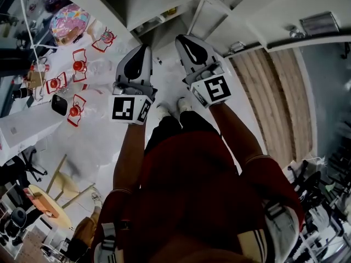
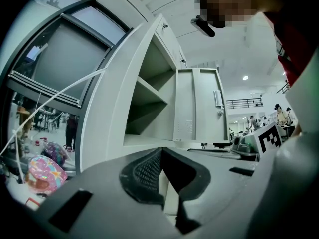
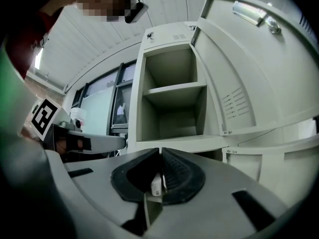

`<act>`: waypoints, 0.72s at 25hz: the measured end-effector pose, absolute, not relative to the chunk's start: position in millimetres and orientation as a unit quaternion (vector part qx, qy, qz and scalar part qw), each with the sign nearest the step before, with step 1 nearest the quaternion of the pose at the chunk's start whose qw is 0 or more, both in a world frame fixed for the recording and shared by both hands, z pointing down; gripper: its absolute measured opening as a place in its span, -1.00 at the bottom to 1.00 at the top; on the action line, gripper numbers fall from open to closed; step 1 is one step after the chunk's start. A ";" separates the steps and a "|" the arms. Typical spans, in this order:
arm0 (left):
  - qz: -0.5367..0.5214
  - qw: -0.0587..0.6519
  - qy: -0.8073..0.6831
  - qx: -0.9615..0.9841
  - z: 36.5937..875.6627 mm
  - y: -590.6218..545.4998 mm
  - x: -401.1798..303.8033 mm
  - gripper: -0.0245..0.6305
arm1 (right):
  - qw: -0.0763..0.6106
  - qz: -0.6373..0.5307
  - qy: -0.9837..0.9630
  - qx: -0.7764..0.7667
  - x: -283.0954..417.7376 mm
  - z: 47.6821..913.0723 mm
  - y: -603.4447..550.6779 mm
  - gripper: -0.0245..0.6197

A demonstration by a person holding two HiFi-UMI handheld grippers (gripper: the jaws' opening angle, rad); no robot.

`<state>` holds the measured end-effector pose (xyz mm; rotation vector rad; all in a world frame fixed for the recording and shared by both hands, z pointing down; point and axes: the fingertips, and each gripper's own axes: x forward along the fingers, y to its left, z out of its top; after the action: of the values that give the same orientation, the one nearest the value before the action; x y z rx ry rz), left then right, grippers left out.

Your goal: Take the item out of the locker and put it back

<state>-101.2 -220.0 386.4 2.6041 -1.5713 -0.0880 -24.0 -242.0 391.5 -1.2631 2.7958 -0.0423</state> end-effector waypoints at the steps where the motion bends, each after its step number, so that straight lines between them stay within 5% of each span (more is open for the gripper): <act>1: -0.031 0.047 -0.516 0.855 382.6 -217.9 -101.5 -0.91 | 0.038 -0.012 0.911 -0.410 -24.7 387.9 -238.9 -0.89; 18: -0.048 0.015 -0.504 0.862 342.7 -177.5 -100.3 -0.91 | 0.040 0.021 0.923 -0.381 -44.9 338.2 -192.0 -0.93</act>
<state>-100.3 -177.5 342.7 2.6816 -1.5695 -0.1491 -44.9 -192.0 338.2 -1.1689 2.8297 0.0643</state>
